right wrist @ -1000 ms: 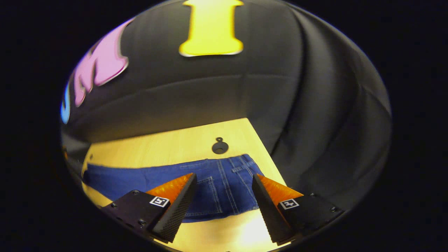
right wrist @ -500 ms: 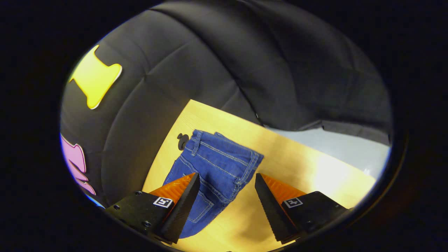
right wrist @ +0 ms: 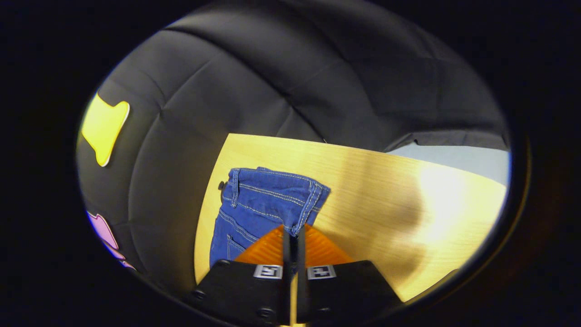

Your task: Grasp the waist and the cuffs of the jeans and fold them to make the two legs overlap; first hold the waist and fold one-third of the jeans toward the cuffs, then hold the cuffs and fold the remaining one-third in the same direction to finish folding.

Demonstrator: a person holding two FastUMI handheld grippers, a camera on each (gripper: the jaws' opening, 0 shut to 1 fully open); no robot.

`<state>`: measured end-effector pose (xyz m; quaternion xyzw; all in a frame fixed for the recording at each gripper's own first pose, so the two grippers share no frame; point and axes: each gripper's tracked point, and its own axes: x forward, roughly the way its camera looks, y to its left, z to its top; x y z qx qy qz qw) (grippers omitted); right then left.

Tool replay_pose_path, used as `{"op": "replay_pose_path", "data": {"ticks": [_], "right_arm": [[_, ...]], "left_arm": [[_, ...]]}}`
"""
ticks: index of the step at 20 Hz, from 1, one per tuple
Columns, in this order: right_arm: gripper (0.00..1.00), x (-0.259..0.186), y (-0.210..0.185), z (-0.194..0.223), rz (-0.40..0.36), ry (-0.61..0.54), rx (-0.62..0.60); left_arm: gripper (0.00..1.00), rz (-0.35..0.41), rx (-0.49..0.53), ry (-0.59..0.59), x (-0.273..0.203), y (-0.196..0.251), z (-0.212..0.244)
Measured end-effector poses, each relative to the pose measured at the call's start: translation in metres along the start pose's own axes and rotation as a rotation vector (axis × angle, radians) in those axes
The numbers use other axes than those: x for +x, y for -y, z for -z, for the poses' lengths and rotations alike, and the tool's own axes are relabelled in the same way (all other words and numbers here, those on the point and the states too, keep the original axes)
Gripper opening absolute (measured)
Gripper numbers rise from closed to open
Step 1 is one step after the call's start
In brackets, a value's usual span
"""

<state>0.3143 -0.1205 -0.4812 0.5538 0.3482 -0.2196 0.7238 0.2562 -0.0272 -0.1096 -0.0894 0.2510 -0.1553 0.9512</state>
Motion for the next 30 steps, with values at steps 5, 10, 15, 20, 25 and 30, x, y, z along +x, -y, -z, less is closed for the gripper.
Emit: {"op": "replay_pose_path", "data": {"ticks": [5,10,15,20,25,30], "right_arm": [[0.05,-0.026,-0.026,-0.019,-0.077,0.093,-0.007],[0.04,-0.076,-0.111,-0.011,-0.218,0.158,-0.24],[0.05,-0.127,-0.234,0.077,-0.448,0.157,-0.479],[0.04,-0.144,-0.27,0.216,-0.608,-0.019,-0.635],[0.04,-0.099,-0.173,0.402,-0.533,-0.395,-0.839],[0.0,-0.087,-0.172,0.42,-0.527,-0.461,-0.89]], "left_arm": [[0.95,-0.03,-0.015,0.005,-0.02,-0.019,0.009],[0.95,-0.03,-0.036,0.018,-0.044,-0.036,0.018],[0.95,-0.044,-0.051,0.052,-0.082,-0.054,0.02],[0.95,-0.096,-0.113,0.068,-0.125,-0.092,0.039],[0.95,-0.136,-0.159,0.015,-0.144,-0.108,0.079],[0.95,-0.102,-0.2,-0.015,-0.127,-0.096,0.086]]}}
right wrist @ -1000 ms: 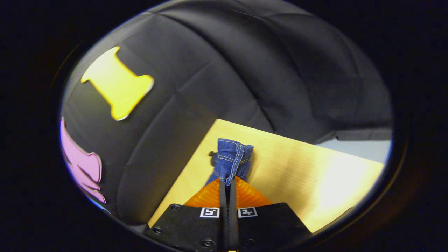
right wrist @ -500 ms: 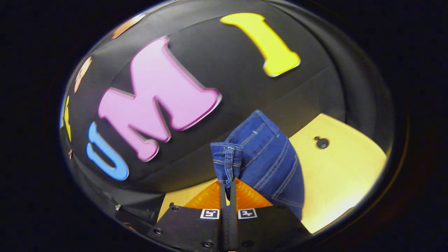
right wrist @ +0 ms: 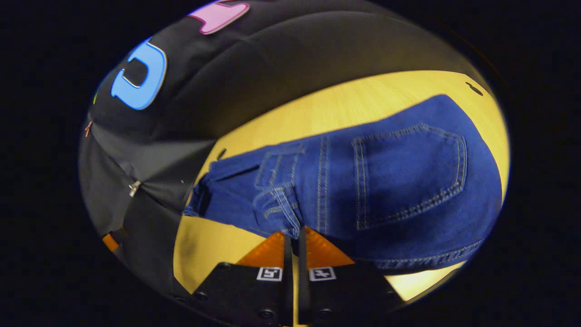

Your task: Grasp the waist and the cuffs of the jeans and fold them to make the two legs overlap; first hold the waist and fold one-third of the jeans toward the cuffs, then hold the cuffs and fold the remaining one-third in the same direction to finish folding.

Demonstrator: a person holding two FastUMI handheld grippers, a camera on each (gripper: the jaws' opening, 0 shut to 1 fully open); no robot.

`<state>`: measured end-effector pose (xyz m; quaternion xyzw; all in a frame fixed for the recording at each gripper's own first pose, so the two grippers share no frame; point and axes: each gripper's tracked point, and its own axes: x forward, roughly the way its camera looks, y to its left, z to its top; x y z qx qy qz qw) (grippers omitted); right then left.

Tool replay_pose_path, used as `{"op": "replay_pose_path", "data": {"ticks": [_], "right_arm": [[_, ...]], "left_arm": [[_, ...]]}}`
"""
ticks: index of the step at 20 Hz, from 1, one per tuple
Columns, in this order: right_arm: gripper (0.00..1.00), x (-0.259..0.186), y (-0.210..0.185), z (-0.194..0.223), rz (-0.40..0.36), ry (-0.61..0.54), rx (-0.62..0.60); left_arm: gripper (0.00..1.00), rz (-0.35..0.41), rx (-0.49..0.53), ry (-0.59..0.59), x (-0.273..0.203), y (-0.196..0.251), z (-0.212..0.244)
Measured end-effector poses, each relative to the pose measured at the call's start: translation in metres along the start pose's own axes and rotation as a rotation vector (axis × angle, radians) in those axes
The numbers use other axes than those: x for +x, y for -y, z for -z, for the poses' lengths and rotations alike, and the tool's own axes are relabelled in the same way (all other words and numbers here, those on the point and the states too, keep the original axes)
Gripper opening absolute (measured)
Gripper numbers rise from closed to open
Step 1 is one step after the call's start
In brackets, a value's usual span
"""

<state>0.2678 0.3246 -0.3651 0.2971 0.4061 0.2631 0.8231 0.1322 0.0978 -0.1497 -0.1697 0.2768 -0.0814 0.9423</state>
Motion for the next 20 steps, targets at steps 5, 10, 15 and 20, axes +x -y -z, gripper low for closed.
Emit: {"op": "replay_pose_path", "data": {"ticks": [5,10,15,20], "right_arm": [[0.96,-0.023,-0.025,-0.022,-0.077,0.099,-0.01],[0.95,-0.094,-0.042,-0.092,-0.125,0.296,-0.076],[0.96,-0.15,-0.018,-0.124,-0.078,0.374,-0.173],[0.95,-0.165,0.016,-0.119,-0.009,0.357,-0.255]], "left_arm": [[0.95,0.06,-0.074,-0.052,0.038,0.011,0.007],[0.96,0.029,-0.197,-0.104,0.108,-0.019,-0.011],[0.97,-0.113,-0.15,-0.402,0.169,-0.089,0.034],[0.97,-0.272,0.176,-0.223,0.173,-0.138,-0.039]]}}
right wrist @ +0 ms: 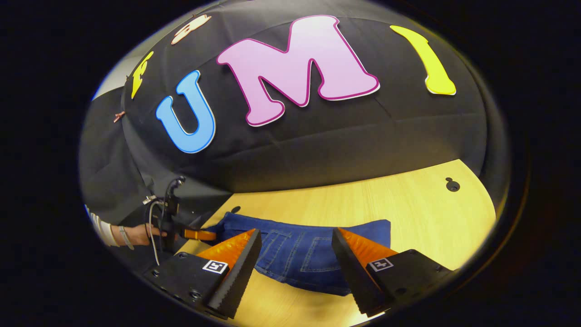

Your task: Grasp the waist and the cuffs of the jeans and fold them to make the two legs overlap; first hold the waist and fold one-third of the jeans toward the cuffs, then hold the cuffs and fold the remaining one-third in the same direction to finish folding.

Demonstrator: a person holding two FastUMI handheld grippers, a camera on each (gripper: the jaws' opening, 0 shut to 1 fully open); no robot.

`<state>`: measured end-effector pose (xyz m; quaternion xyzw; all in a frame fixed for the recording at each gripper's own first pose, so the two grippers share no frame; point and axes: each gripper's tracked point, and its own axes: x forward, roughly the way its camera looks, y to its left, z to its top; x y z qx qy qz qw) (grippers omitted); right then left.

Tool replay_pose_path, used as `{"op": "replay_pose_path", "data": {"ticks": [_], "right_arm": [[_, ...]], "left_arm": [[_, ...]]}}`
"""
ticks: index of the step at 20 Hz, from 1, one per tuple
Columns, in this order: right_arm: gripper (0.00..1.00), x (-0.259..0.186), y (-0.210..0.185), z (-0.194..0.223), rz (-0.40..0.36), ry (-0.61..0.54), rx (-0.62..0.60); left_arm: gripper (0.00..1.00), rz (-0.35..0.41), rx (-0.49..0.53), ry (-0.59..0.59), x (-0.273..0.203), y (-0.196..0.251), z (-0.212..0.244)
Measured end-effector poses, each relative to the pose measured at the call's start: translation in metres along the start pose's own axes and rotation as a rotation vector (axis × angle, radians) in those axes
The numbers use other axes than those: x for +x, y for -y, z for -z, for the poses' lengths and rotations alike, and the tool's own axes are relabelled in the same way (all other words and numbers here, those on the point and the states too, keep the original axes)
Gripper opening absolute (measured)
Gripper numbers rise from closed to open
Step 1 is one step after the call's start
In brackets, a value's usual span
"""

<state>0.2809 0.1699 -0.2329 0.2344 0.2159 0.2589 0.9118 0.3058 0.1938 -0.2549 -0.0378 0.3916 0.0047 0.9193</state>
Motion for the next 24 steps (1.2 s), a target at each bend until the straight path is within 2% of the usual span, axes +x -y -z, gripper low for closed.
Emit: {"op": "replay_pose_path", "data": {"ticks": [1,3,4,6,7,10,11,12,13,14,15,16,17,18,20,22,24], "right_arm": [[0.96,0.0,0.002,0.006,0.003,-0.014,-0.002],[0.96,0.001,0.004,0.016,0.006,-0.037,-0.014],[0.96,0.002,0.003,0.018,0.007,-0.042,-0.019],[0.96,0.003,0.002,0.019,0.003,-0.046,-0.014],[0.96,0.005,0.004,0.02,0.007,-0.048,-0.012],[0.96,0.008,0.007,0.023,0.019,-0.058,-0.011],[0.96,0.008,0.009,0.025,0.023,-0.062,-0.013],[0.96,0.008,0.009,0.027,0.024,-0.066,-0.011],[0.96,0.008,0.008,0.029,0.02,-0.071,-0.003],[0.96,0.007,0.006,0.029,0.015,-0.073,0.005],[0.96,0.005,0.005,0.029,0.014,-0.071,0.007],[0.96,0.003,0.006,0.026,0.016,-0.067,0.005],[0.96,0.002,0.006,0.023,0.019,-0.061,0.003],[0.96,-0.001,0.008,0.02,0.021,-0.053,0.003],[0.96,-0.009,0.011,0.014,0.024,-0.039,0.004],[0.96,-0.015,0.017,0.01,0.036,-0.029,-0.002],[0.96,-0.022,0.02,0.004,0.039,-0.013,0.004]], "left_arm": [[0.96,-0.051,0.079,0.034,0.0,-0.016,-0.017],[0.97,-0.125,0.15,-0.017,0.01,-0.039,-0.021],[0.98,-0.138,0.138,-0.063,0.023,-0.028,-0.02],[0.98,-0.219,0.106,-0.109,0.029,-0.04,-0.028],[0.98,-0.222,0.089,-0.145,0.037,-0.035,-0.024],[0.98,-0.131,0.057,-0.292,0.04,-0.013,-0.02],[0.98,-0.109,0.069,-0.255,0.035,-0.011,-0.037],[0.97,-0.105,0.074,-0.272,0.041,-0.014,-0.035],[0.92,-0.093,0.068,-0.284,0.039,-0.015,-0.03],[0.95,-0.066,0.053,-0.279,0.045,-0.011,-0.025],[0.93,-0.015,0.02,-0.274,0.044,0.001,-0.023],[0.7,-0.014,0.006,-0.267,0.044,0.005,-0.025],[0.58,-0.019,-0.01,-0.241,0.048,0.007,-0.028],[0.3,-0.029,-0.021,-0.238,0.047,0.007,-0.031],[0.07,-0.046,-0.023,-0.243,0.044,0.007,-0.031],[0.06,-0.033,-0.016,-0.245,0.037,0.012,-0.036],[0.06,0.034,-0.018,-0.197,0.021,0.032,-0.056]]}}
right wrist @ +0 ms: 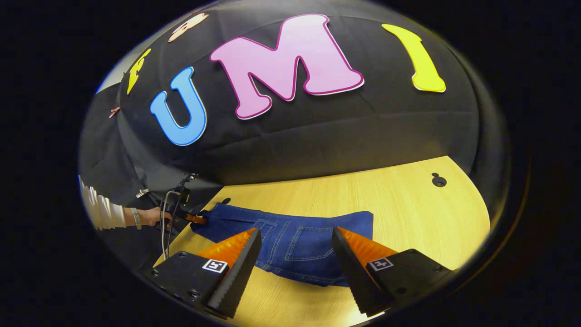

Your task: Grasp the waist and the cuffs of the jeans and fold them to make the two legs overlap; first hold the waist and fold one-third of the jeans toward the cuffs, then hold the cuffs and fold the remaining one-third in the same direction to finish folding.

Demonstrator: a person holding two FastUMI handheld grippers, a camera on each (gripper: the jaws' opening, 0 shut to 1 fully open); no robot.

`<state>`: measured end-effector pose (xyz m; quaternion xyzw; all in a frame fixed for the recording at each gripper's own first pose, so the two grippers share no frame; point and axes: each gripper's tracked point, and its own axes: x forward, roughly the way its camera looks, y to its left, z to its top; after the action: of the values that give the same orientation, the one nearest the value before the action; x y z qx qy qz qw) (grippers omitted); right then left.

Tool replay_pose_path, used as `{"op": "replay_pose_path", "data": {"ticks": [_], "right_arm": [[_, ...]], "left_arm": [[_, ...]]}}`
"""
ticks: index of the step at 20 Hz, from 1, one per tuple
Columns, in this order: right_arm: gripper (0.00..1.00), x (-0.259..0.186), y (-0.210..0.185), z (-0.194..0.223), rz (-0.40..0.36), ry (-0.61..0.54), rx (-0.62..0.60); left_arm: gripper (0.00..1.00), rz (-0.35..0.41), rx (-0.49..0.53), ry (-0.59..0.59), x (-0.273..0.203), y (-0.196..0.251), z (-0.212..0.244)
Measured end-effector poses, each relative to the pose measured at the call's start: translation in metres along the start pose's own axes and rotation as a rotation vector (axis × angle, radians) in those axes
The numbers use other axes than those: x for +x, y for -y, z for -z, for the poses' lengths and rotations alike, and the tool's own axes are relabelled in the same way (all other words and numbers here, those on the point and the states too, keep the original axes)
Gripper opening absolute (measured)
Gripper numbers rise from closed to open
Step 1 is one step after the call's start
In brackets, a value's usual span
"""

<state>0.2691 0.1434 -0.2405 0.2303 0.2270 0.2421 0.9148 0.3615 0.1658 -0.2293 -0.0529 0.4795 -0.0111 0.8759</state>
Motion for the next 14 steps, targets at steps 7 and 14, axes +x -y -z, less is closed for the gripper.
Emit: {"op": "replay_pose_path", "data": {"ticks": [7,14], "right_arm": [[0.96,-0.02,0.006,-0.017,-0.001,0.056,0.016],[0.96,-0.039,0.012,-0.009,-0.003,0.05,-0.014]], "left_arm": [[0.05,0.109,0.059,0.184,-0.104,0.044,-0.073],[0.06,-0.018,-0.035,0.043,-0.054,0.02,-0.035]]}}
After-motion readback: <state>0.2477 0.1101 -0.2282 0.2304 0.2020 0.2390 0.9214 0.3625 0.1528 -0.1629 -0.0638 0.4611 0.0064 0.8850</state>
